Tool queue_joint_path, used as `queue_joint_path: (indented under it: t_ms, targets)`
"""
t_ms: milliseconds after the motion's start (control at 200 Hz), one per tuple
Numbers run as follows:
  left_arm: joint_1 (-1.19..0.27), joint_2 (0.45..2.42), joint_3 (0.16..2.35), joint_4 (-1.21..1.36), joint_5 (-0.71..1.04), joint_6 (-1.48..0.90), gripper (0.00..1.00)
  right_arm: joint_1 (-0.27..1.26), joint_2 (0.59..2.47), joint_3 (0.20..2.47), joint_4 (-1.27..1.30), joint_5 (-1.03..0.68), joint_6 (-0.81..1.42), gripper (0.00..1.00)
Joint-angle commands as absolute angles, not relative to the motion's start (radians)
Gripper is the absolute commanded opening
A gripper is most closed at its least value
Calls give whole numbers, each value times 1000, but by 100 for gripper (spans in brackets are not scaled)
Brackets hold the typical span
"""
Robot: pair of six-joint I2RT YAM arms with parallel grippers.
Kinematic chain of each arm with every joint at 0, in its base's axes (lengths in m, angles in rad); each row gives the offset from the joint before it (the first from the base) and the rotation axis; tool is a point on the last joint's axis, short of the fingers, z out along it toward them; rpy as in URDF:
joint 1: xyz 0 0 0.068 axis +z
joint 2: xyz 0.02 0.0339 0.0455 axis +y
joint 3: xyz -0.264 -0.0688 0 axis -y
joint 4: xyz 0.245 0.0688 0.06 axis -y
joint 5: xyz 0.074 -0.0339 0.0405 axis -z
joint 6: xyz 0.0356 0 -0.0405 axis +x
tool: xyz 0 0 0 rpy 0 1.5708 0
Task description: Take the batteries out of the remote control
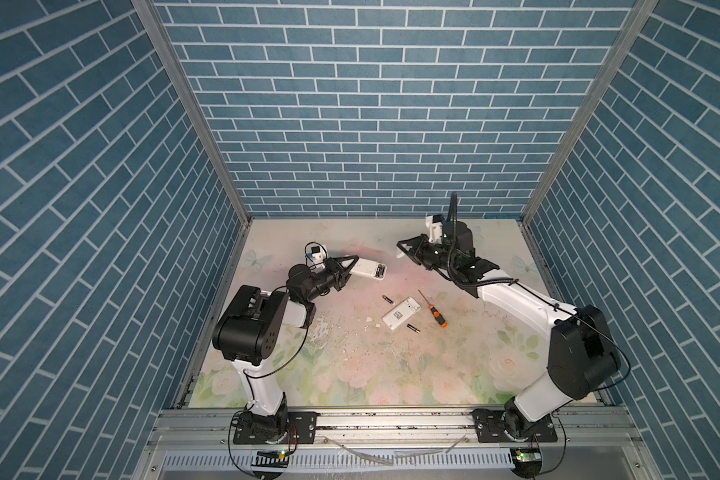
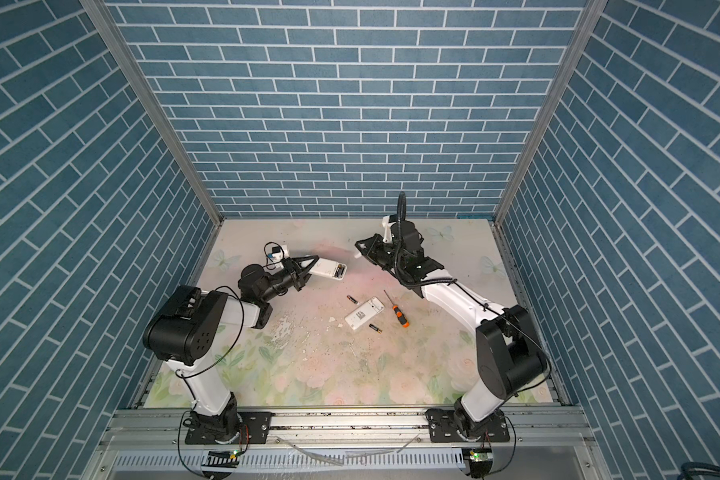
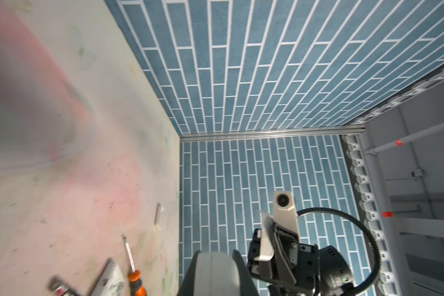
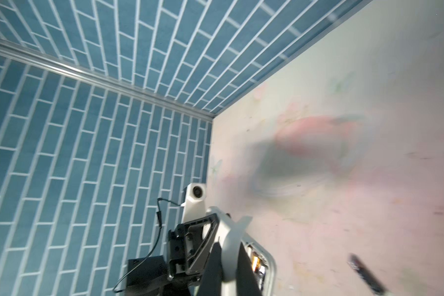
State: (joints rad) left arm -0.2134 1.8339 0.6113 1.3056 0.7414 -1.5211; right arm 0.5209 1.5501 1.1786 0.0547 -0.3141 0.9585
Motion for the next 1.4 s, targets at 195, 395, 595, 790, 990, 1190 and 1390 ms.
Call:
queue_joint_path:
  t_ms: [195,395,595,790,990,1190,1390]
  targets:
    - [-226,1754,528,1109,705,-1268,0,432,1583,1180,-345,-23,616,0]
    - [-251,1645,512,904,649,-1135,0,426,1733,1280,-471,118,536,0]
    - [-259,1604,470,877,620,-1118,0,425,1896,1399,-580,270,494,0]
    - [-270,1592,442,888,611,-1125,0,425,2011,1484,-639,332,463,0]
    - [-275,1538,450,791,594,-1073,0,424,2075,1517,-653,343,460,0]
    - [-275,1479,468,678,583,-1022,0,419,2094,1525,-645,328,462,12]
    - [-275,1453,461,645,575,-1011,0,417,2095,1530,-638,313,457,26]
